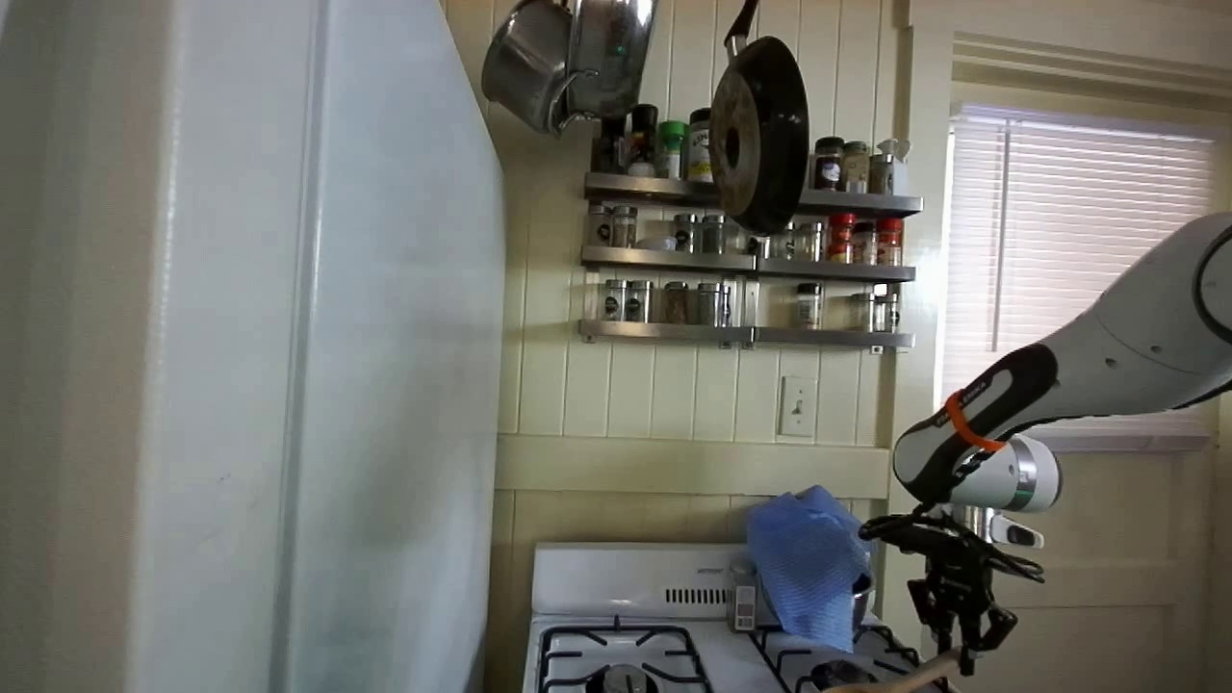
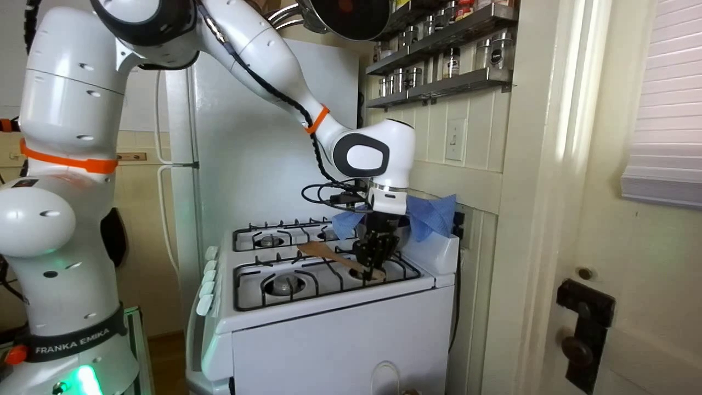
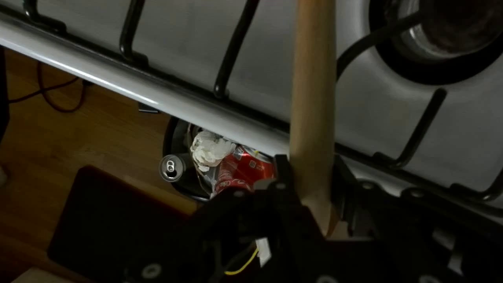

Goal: Move the wooden spoon to the left

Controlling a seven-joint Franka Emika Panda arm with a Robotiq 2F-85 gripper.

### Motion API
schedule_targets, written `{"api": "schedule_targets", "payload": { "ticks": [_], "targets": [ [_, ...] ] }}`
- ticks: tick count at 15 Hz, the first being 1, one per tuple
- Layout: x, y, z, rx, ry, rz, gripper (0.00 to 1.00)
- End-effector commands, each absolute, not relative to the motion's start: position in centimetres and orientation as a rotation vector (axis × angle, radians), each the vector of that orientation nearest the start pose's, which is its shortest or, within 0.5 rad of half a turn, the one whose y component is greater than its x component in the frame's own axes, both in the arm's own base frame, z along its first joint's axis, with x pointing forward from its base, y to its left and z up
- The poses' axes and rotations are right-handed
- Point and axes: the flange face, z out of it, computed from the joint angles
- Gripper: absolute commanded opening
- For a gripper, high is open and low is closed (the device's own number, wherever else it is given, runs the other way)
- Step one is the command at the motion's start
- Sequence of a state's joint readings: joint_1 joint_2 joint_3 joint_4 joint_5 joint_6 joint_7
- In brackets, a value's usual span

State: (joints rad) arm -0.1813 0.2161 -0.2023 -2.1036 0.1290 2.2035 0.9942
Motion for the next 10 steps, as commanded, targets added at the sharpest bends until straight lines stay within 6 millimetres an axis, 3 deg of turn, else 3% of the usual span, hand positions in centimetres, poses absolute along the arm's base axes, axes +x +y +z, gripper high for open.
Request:
{"api": "schedule_targets", "payload": {
  "ticks": [1,5,10],
  "targets": [
    [50.8,-18.4,32.9,-2.372,1.867,0.218,0.07],
    [50.3,-16.2,34.5,-2.414,1.705,0.282,0.07],
    [50.8,-11.9,35.7,-2.544,1.640,0.377,0.07]
  ]
}}
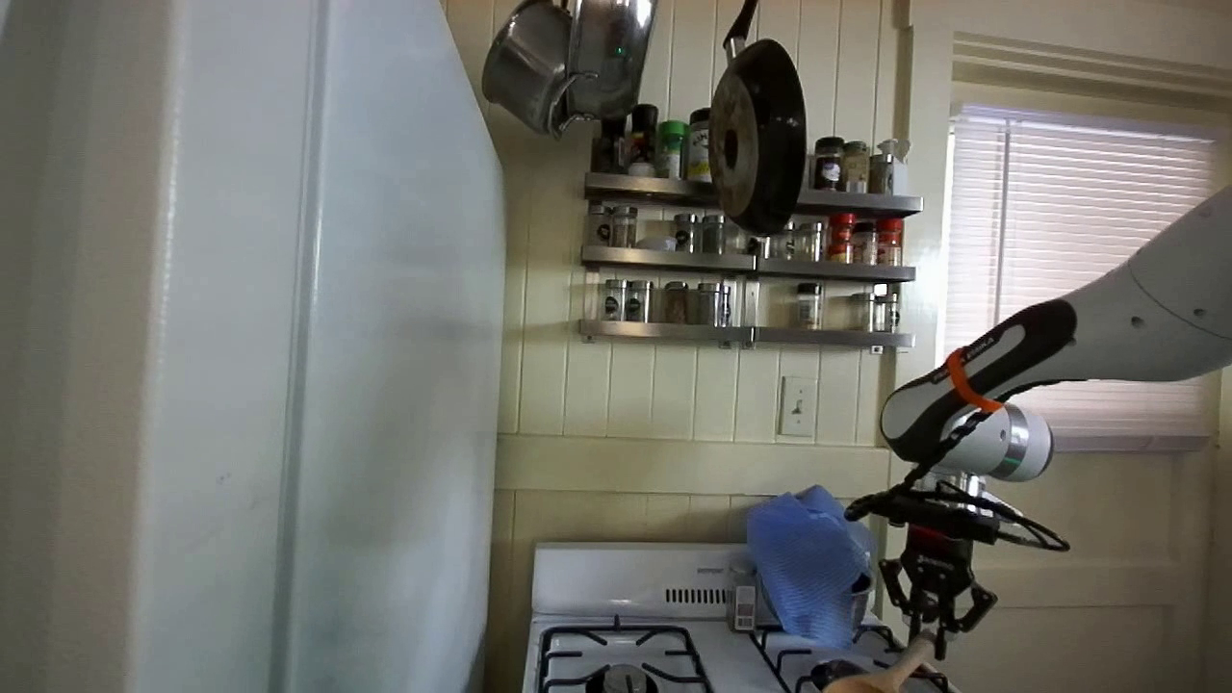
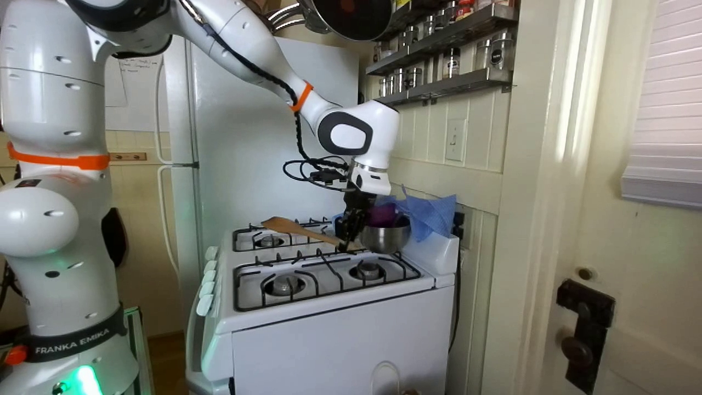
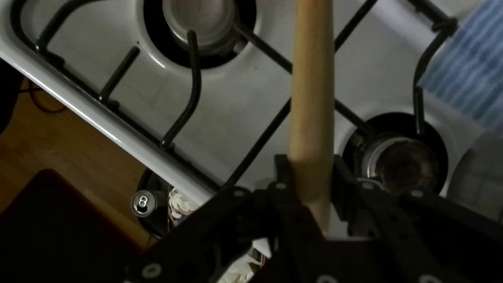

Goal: Move the wooden spoon to the left

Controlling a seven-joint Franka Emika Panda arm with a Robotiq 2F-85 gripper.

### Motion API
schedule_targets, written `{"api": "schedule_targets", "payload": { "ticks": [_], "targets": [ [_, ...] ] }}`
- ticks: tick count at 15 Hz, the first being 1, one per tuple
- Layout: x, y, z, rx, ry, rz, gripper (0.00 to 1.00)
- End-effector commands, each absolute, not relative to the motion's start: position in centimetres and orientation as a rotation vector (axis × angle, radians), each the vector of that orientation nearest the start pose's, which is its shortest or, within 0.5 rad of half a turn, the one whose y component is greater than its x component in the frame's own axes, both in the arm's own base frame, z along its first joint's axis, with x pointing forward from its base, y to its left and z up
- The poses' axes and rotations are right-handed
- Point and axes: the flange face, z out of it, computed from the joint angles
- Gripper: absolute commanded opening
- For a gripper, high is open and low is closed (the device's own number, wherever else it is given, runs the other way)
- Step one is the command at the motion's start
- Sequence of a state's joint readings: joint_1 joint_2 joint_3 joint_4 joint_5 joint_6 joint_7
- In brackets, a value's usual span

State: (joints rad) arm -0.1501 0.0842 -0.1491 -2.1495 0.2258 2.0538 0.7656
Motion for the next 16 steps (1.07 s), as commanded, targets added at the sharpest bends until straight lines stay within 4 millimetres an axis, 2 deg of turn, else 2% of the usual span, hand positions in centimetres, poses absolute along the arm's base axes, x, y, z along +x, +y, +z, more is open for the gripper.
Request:
{"api": "schedule_targets", "payload": {
  "ticks": [1,5,11,16],
  "targets": [
    [50.8,-10.7,35.9,-2.577,1.629,0.388,0.07],
    [52.5,-6.8,37.0,-2.680,1.592,0.367,0.07],
    [56.5,-0.4,39.6,-2.801,1.458,0.373,0.07],
    [59.8,5.4,39.9,-2.963,1.309,0.498,0.07]
  ]
}}
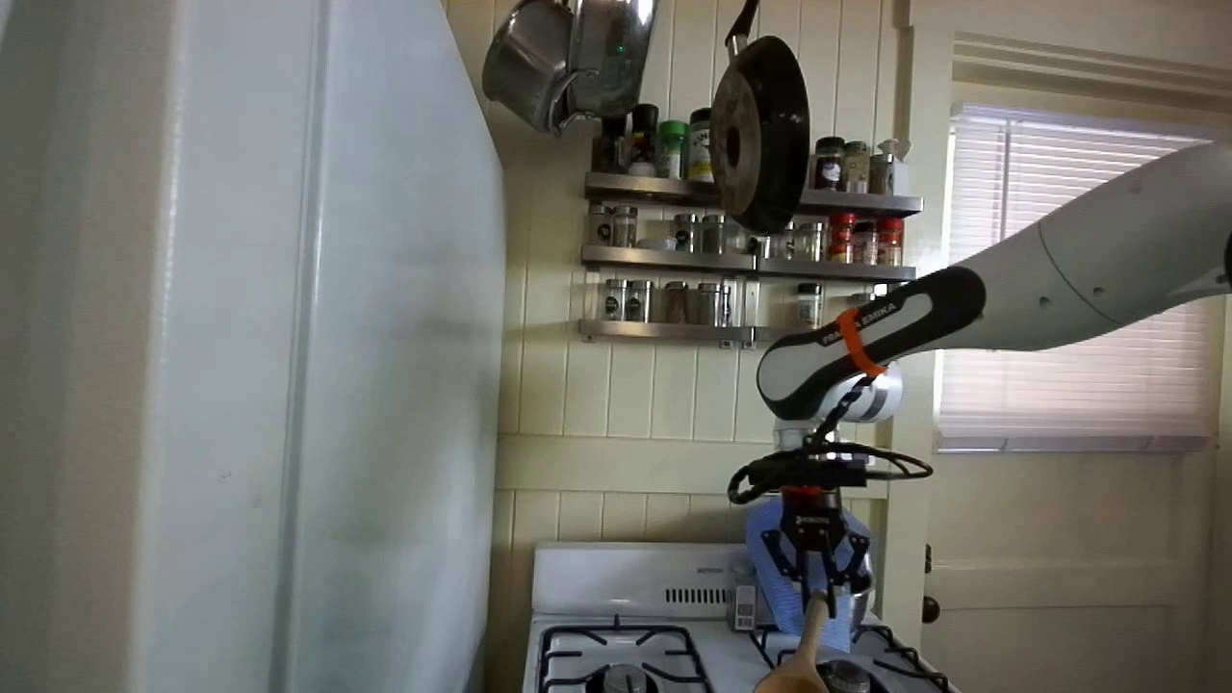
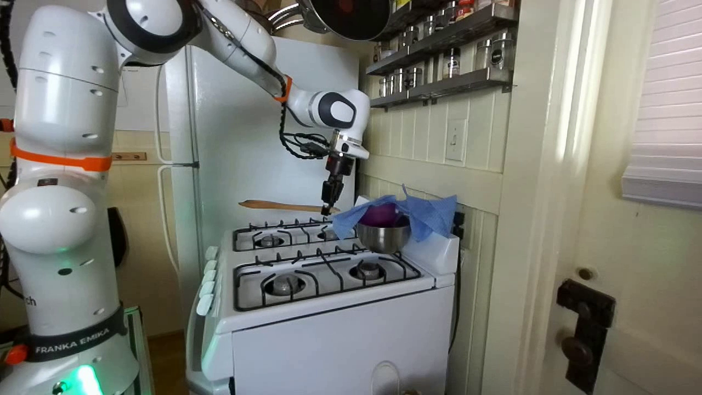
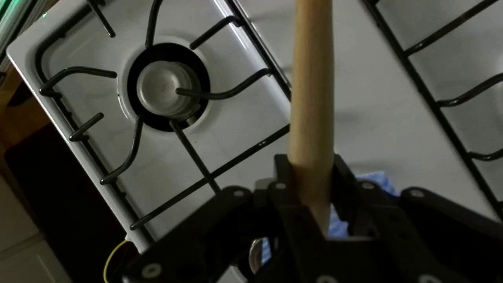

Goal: Move the wooden spoon to the left

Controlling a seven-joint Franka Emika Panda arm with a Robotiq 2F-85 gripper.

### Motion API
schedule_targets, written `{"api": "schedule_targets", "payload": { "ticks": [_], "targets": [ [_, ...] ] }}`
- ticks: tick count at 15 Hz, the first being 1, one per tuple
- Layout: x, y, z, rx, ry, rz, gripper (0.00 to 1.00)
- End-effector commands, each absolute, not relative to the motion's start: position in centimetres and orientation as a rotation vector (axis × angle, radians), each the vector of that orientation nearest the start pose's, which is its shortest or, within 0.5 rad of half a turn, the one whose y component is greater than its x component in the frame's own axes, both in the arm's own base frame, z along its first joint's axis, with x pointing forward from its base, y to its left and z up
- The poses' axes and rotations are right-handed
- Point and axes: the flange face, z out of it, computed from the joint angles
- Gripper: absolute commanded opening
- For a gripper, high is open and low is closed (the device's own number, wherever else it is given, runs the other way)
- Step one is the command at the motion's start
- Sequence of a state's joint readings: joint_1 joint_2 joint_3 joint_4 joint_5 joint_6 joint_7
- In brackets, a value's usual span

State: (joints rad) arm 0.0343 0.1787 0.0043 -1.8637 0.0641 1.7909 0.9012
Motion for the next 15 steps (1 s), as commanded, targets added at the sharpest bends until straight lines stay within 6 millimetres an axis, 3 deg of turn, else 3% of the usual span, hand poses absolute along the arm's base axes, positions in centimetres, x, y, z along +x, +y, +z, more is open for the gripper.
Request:
{"api": "schedule_targets", "payload": {
  "ticks": [1,2,4,7,8,15],
  "targets": [
    [60.1,5.8,39.4,-2.992,1.285,0.531,0.07],
    [58.6,4.9,40.2,-2.934,1.305,0.466,0.28],
    [59.5,5.9,39.6,-2.968,1.278,0.500,0.28],
    [60.1,5.8,39.0,-2.971,1.283,0.506,0.28],
    [60.2,5.8,38.7,-2.957,1.277,0.493,0.07],
    [63.4,8.8,40.1,-3.104,1.148,0.345,0.07]
  ]
}}
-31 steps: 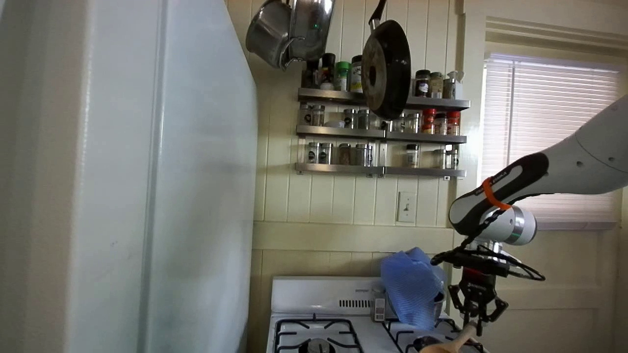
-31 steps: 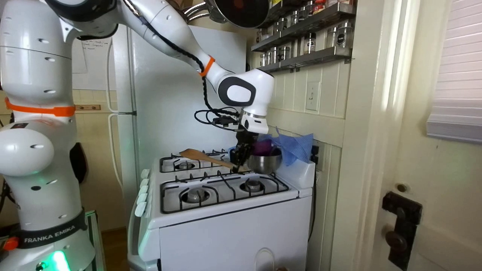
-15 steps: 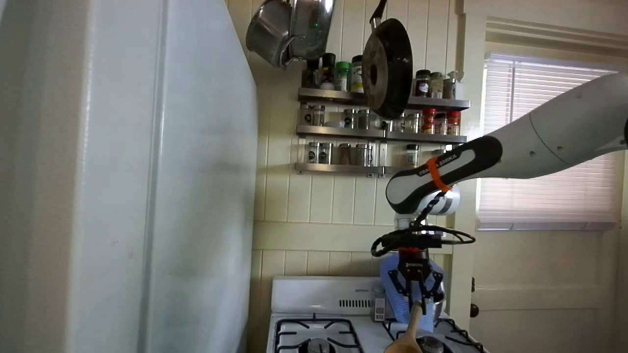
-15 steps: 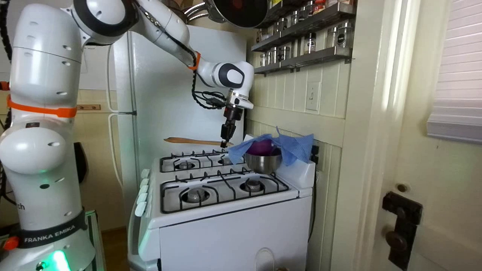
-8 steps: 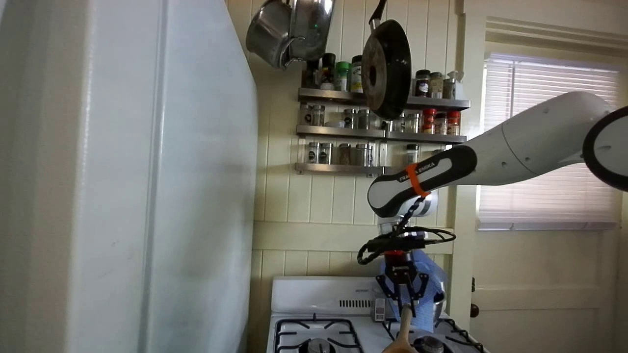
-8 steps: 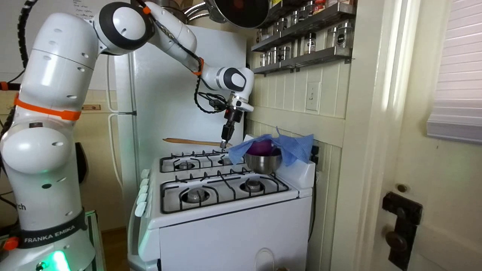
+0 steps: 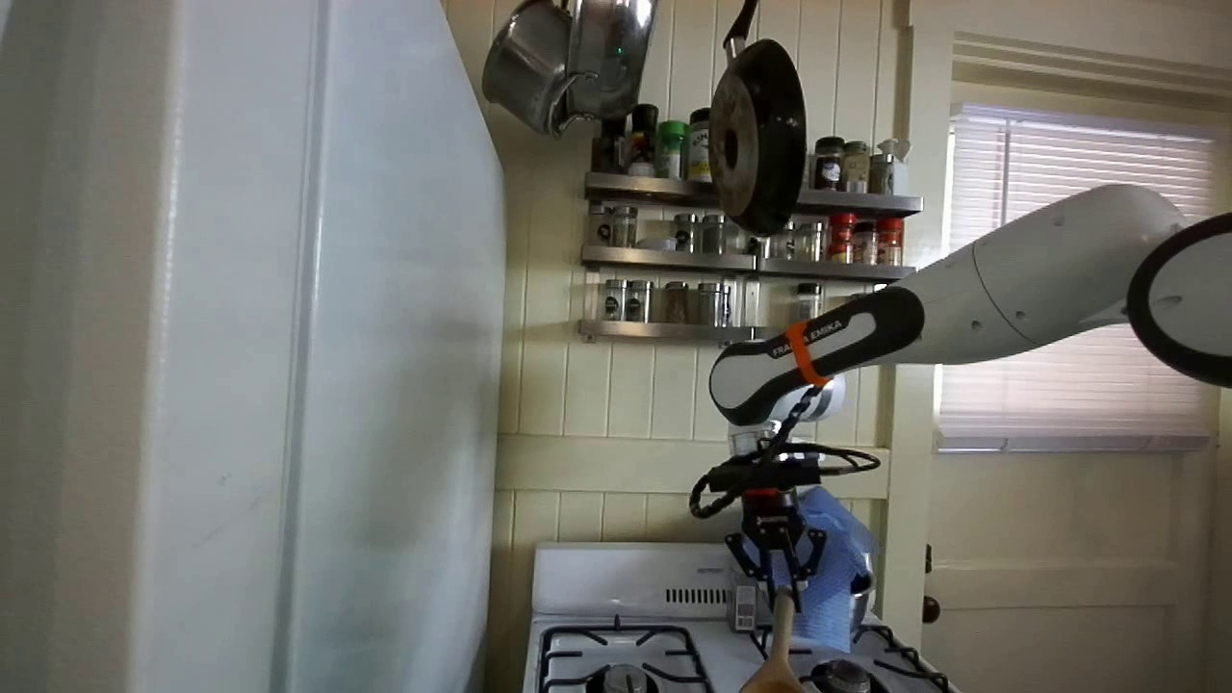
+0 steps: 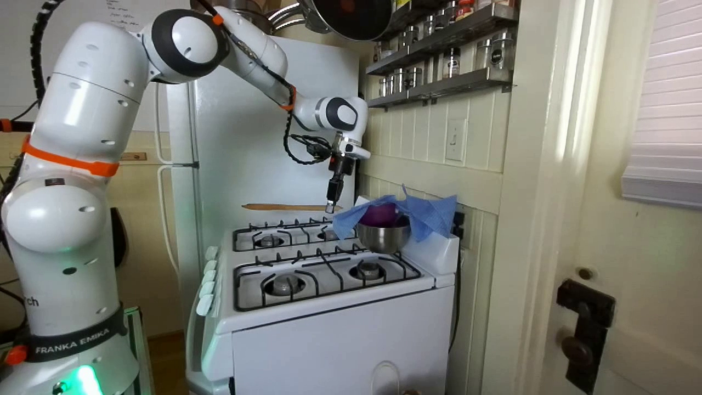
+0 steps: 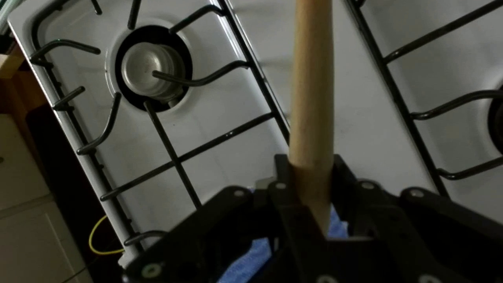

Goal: Move the wooden spoon to the left

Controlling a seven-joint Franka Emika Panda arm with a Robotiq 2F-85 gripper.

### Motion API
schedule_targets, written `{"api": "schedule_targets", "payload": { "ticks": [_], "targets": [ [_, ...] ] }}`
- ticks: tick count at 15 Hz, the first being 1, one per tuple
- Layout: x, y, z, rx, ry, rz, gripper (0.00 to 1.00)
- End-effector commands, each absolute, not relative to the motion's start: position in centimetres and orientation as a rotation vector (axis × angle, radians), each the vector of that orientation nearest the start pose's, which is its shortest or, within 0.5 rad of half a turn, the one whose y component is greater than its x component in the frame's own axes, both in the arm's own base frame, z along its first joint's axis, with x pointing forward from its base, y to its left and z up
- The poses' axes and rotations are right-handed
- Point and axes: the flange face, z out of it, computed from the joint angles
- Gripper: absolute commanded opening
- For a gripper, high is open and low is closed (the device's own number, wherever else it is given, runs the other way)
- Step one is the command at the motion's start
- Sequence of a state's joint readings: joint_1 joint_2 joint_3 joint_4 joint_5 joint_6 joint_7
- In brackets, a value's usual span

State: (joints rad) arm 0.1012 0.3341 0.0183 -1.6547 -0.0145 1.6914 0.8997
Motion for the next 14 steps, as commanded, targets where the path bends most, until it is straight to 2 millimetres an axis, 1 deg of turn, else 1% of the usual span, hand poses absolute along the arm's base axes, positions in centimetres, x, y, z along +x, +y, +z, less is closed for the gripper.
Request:
{"api": "schedule_targets", "payload": {
  "ticks": [1,4,8,11,12,14],
  "targets": [
    [64.1,9.3,40.2,-3.131,1.096,0.331,0.07],
    [65.9,11.3,40.0,-3.197,0.908,0.307,0.07],
    [67.6,14.0,39.1,-3.291,0.641,0.288,0.07],
    [68.5,15.8,38.4,-3.307,0.500,0.314,0.07],
    [67.6,14.9,38.6,-3.273,0.592,0.272,0.28],
    [68.1,15.7,38.3,-3.283,0.541,0.289,0.28]
  ]
}}
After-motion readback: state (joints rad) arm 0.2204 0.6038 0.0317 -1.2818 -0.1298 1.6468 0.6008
